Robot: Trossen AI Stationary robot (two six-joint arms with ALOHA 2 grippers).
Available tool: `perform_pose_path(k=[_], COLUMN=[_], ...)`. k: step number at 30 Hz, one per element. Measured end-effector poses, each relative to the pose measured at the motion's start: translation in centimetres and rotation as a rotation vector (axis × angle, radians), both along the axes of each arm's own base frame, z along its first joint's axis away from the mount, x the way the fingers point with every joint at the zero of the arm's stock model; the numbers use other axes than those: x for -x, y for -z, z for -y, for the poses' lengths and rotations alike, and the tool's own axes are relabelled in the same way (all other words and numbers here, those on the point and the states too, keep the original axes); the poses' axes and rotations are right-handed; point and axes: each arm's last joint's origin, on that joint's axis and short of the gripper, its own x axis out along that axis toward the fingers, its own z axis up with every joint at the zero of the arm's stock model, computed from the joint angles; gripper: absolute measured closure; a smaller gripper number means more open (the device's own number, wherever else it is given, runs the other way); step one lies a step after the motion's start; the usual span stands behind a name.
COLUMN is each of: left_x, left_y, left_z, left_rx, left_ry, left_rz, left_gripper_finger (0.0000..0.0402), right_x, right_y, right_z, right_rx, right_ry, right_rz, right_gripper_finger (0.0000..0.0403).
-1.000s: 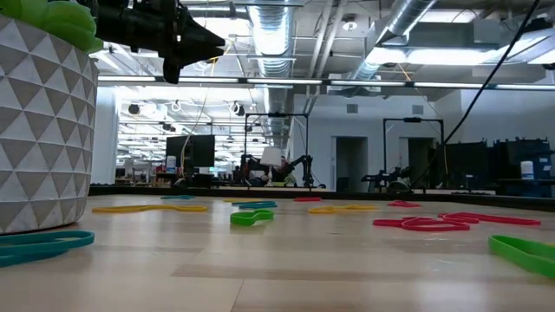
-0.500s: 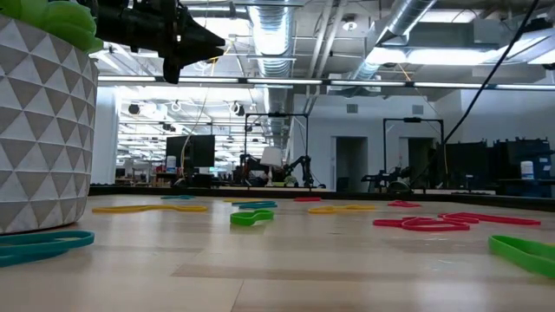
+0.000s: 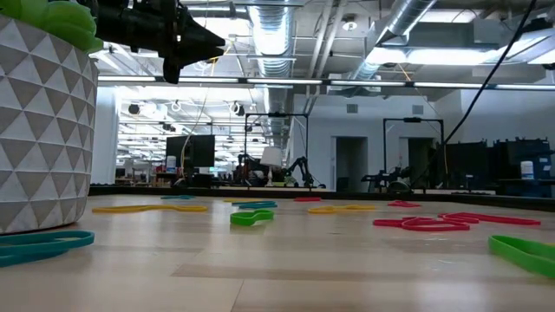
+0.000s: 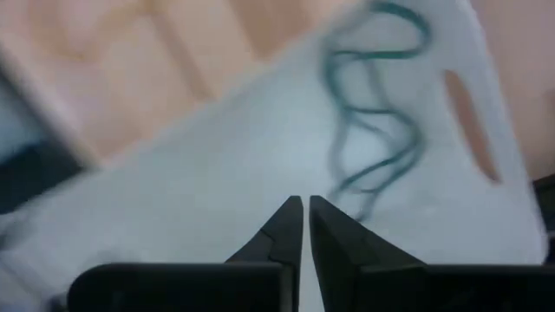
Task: Pick and place items into bin
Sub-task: Put the blue rubber band into the white bin
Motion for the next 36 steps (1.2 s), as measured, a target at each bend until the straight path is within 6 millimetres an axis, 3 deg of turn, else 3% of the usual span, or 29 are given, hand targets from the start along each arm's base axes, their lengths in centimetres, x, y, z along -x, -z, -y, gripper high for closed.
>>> perform_pose_path(k=[4,6,12,16,27,36], left_x=[0.0,0.0,0.0,0.0,0.0,0.1], left_y=[0.0,0.0,0.0,0.0,0.1,1.1], left_z=[0.0,0.0,0.0,0.0,0.0,-0.1], left_rx=[0.001,0.001,0.001,0.001,0.005,0.033], left_ry=[0.0,0.0,0.0,0.001,0.001,-0.033], left_rz=[0.0,0.0,0.0,-0.001,-0.014,-0.109], left_gripper_finger=[0.0313,0.0313,0.0313,0.0313,0.0313,0.0313], right_x=[-2.7,-4.2,-9.0,-12.0,-15.4,-16.6], right_y=[-3.9,-5.6,-8.7,-9.2,-8.0,-7.9], right_z=[0.3,0.6,0.8,1.3,8.6,12.0], right_rx=[-0.09,-0.084,0.073,0.178,0.407,0.363], right_ry=[0.078,0.037,-0.406,-0.627,-0.484,-0.393], right_rz=[0.146,0.29,0.856,1.047,0.872,0.842], right_gripper_finger=[0.0384,0.0388,0.0396,0.0394,0.0359,0.0363])
